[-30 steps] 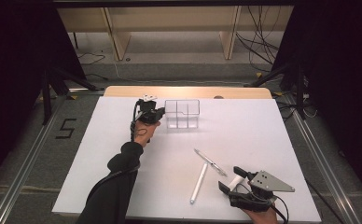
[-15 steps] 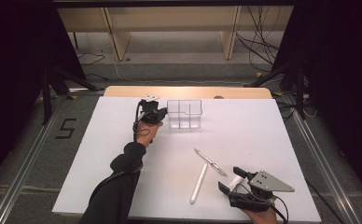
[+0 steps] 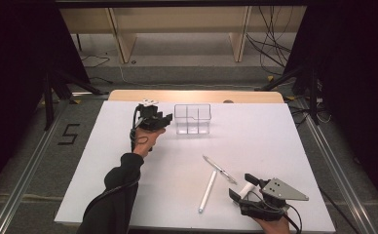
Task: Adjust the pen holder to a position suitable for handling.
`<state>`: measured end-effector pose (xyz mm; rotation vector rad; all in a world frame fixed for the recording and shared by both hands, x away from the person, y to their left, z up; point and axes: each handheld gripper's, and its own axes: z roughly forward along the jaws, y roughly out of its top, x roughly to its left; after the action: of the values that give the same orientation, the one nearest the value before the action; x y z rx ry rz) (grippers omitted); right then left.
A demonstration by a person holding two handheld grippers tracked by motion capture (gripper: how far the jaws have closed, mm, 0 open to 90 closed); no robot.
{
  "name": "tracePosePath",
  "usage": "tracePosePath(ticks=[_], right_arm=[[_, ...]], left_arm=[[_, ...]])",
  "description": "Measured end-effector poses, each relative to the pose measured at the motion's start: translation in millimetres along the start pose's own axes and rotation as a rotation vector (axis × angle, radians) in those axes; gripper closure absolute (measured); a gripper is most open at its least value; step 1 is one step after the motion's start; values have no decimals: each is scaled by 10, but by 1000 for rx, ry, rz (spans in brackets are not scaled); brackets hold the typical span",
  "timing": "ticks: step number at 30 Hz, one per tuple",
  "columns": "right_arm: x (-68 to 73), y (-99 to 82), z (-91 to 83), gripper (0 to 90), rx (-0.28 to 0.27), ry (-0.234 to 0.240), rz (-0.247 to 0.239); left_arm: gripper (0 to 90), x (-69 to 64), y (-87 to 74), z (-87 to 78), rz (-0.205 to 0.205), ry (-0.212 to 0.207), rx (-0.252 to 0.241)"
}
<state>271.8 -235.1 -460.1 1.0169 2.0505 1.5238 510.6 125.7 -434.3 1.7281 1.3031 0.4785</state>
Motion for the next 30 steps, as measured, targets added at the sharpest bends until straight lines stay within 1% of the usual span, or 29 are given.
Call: tracePosePath(ticks=[2, 3, 5, 9, 12, 13, 14, 16, 18, 20, 24, 30], right_arm=[[-4, 1, -4, 235, -2, -4, -1], [-5, 1, -4, 236, -1, -6, 1], [-4, 1, -1, 236, -2, -7, 2], [2, -1, 4, 235, 3, -10, -1], [-4, -1, -3, 236, -1, -13, -1], [-6, -1, -8, 235, 1, -15, 1], [-9, 0, -10, 236, 0, -16, 0], [-12, -1, -15, 236, 0, -19, -2], [-10, -1, -21, 236, 2, -22, -4], [-13, -3, -24, 236, 4, -23, -4], [-20, -5, -27, 237, 10, -26, -5], [-22, -4, -12, 237, 20, -27, -8]], left_arm=[[415, -34, -33, -71, -17, -24, 18], [392, -49, -56, -107, -13, -28, 32], [346, -80, -106, -152, -15, -35, 46], [300, -151, -232, -233, -7, -58, 69], [285, -194, -309, -283, -2, -72, 71], [284, -207, -324, -288, 0, -71, 78], [279, -214, -331, -294, 15, -69, 89], [268, -231, -346, -326, 15, -68, 79], [261, -230, -356, -366, 28, -73, 80], [257, -233, -363, -415, 32, -73, 69], [248, -239, -382, -524, 43, -94, 42], [236, -259, -425, -631, 70, -133, 24]])
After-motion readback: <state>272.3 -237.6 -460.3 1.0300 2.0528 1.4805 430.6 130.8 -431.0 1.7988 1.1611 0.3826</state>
